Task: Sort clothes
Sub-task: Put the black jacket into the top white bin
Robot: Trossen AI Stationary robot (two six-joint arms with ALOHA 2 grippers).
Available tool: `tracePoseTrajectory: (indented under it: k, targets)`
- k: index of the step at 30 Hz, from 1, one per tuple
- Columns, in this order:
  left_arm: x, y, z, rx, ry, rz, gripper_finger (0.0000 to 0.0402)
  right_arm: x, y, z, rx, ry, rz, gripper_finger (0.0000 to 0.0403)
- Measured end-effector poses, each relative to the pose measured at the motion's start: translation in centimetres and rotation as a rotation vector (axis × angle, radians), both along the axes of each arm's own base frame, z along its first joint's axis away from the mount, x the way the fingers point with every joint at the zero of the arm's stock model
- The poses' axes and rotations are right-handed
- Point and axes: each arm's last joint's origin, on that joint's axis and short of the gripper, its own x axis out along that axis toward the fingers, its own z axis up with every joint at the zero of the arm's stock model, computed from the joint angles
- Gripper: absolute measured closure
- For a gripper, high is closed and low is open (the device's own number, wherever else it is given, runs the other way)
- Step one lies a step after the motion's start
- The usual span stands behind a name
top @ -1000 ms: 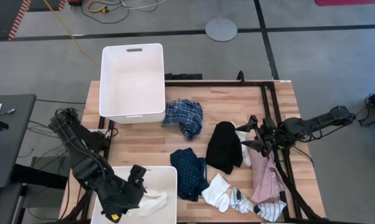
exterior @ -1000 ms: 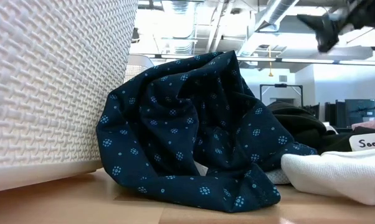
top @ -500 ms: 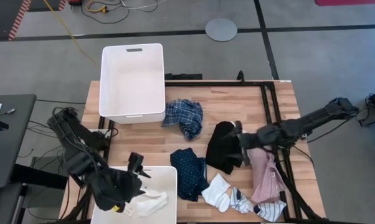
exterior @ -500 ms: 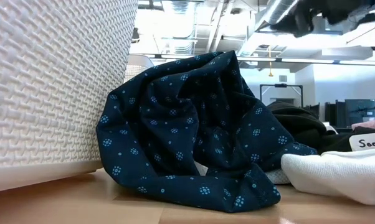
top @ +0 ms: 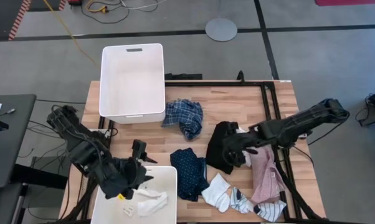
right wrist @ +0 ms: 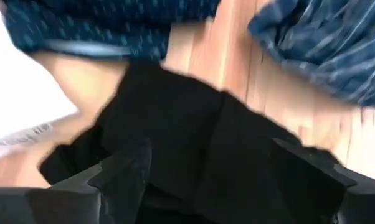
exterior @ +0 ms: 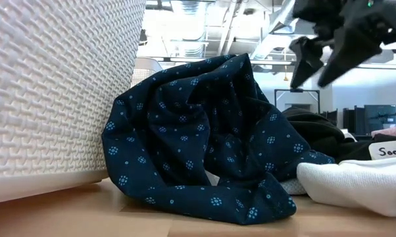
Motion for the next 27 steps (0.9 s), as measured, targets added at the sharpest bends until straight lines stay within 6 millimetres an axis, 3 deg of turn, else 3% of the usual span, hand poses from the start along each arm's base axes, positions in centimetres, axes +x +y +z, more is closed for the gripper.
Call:
tracePoseTrajectory:
  k: [8, 15, 23, 27]
  targets:
    - [0.2, 0.6, -0.2, 0.016, 0.029, 0.01, 0.0159, 0.8, 0.8, -3.3, -0.023, 0.203, 0.017, 0.0065]
    - [0.5, 1.0, -0.3, 0.006, 0.049, 0.016, 0.0159, 1.2, 2.5, -7.6, -0.218, 0.341, 0.147, 0.007]
    - [0.5, 1.1, -0.3, 0.01, 0.059, 0.01, 0.0159, 1.9, 3.8, -10.5, -0.363, 0.347, 0.11, 0.0075]
    - [0.5, 1.1, -0.3, 0.014, 0.06, 0.009, 0.0159, 2.3, 3.6, -11.2, -0.427, 0.314, 0.029, 0.0109]
